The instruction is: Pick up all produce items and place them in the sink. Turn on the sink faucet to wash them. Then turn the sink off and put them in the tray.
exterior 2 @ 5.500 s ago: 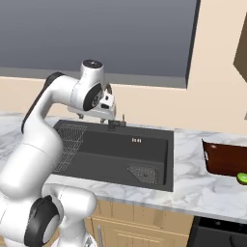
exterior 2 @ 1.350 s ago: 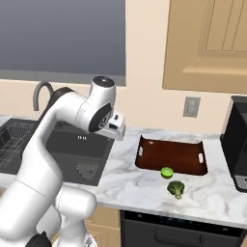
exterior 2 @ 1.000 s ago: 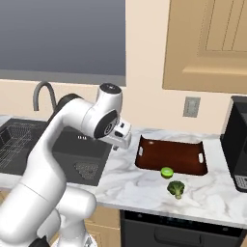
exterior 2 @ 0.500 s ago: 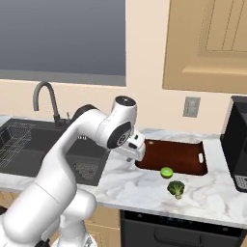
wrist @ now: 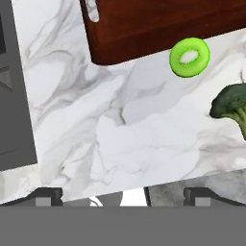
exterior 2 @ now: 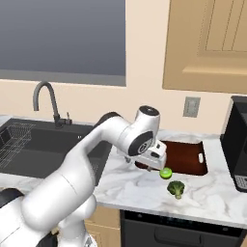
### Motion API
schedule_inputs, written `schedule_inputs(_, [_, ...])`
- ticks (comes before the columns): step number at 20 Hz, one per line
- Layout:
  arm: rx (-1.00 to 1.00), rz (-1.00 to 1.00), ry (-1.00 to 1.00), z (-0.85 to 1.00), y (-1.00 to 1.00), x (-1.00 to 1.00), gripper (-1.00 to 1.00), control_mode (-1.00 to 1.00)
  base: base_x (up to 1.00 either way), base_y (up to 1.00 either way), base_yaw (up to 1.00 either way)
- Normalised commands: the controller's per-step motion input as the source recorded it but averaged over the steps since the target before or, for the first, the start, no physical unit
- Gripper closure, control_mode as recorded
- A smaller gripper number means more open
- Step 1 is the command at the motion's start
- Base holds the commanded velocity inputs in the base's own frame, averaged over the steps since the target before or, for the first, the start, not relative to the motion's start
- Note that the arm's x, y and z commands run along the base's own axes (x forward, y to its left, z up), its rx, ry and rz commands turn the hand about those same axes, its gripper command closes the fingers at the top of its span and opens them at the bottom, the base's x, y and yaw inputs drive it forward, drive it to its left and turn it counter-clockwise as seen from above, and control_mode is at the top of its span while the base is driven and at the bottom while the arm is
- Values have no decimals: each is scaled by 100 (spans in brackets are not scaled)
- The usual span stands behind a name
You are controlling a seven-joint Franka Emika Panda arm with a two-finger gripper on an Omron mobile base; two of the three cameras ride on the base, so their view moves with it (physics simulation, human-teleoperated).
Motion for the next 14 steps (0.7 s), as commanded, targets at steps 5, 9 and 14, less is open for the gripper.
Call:
schedule_inputs(5, [0,0,9,-20,-68,18,-100,-100,0,0,0])
schedule_inputs(9, [0,0,10,-20,-64,14,-100,-100,0,0,0])
schedule_inputs(14, [0,0,4,-27,-65,7,-100,-100,0,0,0])
